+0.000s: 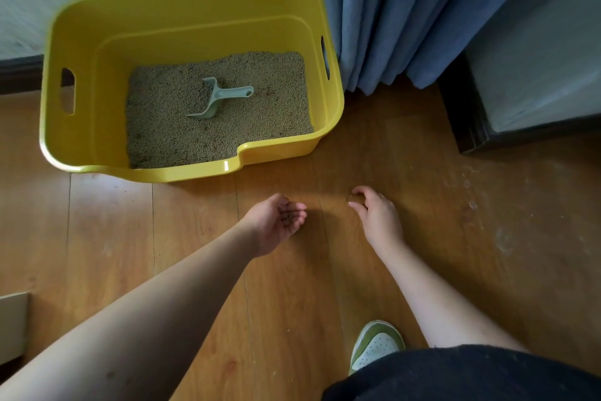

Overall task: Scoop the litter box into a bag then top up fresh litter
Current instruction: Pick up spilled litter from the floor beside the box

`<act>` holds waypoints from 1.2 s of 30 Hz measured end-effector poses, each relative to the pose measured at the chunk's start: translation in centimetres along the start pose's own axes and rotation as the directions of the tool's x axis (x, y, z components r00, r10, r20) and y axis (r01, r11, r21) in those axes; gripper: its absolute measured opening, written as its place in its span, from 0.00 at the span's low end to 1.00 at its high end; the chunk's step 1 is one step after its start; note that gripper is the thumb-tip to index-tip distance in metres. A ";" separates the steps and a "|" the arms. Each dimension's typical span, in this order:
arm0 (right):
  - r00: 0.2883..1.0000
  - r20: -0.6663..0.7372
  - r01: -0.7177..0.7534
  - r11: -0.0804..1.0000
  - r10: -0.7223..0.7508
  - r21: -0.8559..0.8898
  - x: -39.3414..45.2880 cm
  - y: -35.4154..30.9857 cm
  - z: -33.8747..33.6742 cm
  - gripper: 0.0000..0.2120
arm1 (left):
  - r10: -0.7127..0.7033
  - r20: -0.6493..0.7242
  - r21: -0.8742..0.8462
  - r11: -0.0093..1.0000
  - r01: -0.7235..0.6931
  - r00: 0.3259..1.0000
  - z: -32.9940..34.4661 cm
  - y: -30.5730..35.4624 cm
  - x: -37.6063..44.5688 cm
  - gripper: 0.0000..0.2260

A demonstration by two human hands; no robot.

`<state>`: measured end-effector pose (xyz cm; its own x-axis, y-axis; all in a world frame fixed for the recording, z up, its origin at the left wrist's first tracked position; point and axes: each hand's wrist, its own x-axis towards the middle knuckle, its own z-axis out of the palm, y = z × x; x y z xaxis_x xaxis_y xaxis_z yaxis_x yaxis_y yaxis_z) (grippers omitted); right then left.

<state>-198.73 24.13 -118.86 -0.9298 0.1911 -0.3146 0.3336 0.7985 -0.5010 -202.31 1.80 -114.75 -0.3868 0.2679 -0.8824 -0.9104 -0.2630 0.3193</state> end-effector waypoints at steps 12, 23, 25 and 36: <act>0.994 0.091 -0.051 0.999 0.052 -0.012 1.2 -1.0 -0.5 0.11 | -0.004 -0.020 -0.011 1.000 0.004 1.000 0.4 0.1 -0.6 0.15; 0.828 0.561 -0.527 -0.337 0.003 0.780 -2.0 -1.0 -2.2 0.09 | -0.001 -0.038 -0.018 1.000 0.001 0.999 0.6 -0.3 -0.3 0.15; 0.825 0.556 -0.506 -0.310 0.097 0.805 -2.0 -0.8 -2.2 0.11 | -0.002 -0.041 -0.018 1.000 0.002 0.999 0.7 -0.3 -0.1 0.15; 0.997 0.055 -0.056 0.994 0.051 0.094 -0.3 -1.2 0.2 0.14 | 0.013 -0.029 -0.005 1.000 -0.013 0.999 0.6 -0.2 -0.2 0.15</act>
<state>-198.80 22.98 -118.37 -0.9016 0.1996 -0.3839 0.3983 0.7296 -0.5559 -202.17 2.33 -114.41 -0.3945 0.2374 -0.8877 -0.9044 -0.2710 0.3295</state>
